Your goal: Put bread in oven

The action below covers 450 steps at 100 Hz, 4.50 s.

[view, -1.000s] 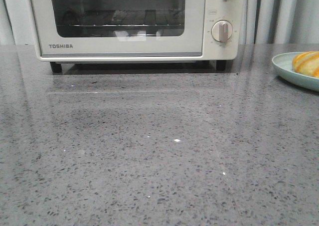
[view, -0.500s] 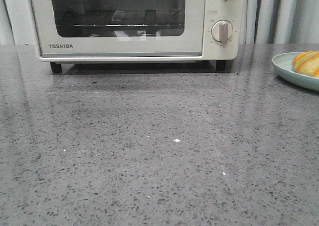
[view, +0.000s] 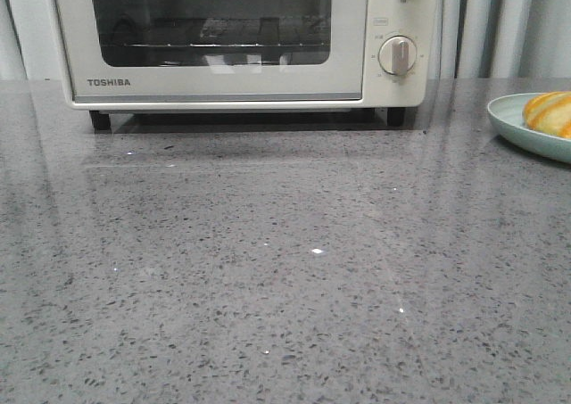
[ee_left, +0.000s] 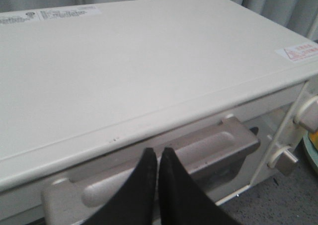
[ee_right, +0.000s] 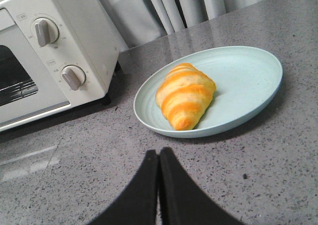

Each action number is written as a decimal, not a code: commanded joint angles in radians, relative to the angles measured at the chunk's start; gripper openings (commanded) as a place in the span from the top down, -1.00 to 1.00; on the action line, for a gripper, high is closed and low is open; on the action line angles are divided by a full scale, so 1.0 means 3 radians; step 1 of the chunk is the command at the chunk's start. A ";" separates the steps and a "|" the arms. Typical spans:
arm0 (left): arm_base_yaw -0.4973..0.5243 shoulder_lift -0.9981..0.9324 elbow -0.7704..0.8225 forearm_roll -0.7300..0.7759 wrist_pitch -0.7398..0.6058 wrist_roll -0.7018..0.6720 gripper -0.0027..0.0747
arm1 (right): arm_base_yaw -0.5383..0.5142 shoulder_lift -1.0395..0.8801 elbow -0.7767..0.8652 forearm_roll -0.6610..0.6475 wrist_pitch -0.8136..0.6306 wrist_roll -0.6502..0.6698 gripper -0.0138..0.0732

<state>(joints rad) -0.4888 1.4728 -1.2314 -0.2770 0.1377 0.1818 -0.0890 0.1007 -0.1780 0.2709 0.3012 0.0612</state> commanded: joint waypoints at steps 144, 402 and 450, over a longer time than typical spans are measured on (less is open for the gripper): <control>-0.0033 0.0005 0.0024 0.0105 0.0862 0.0003 0.99 | 0.0000 0.0064 -0.0117 -0.0063 -0.0213 -0.0014 0.79; -0.0033 -0.2996 0.1047 -0.0218 0.1633 0.0003 0.99 | 0.0000 0.4652 -0.3963 -0.0320 0.1914 -0.0427 0.04; -0.0033 -0.3021 0.1047 -0.0218 0.1655 0.0003 0.99 | 0.0129 0.5190 -0.4138 -0.0885 0.2164 -0.0300 -0.29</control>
<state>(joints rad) -0.4988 0.5645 -0.8864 -0.3202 0.7171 0.1878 -0.0698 1.6753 -1.3851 0.0160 0.9553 -0.0316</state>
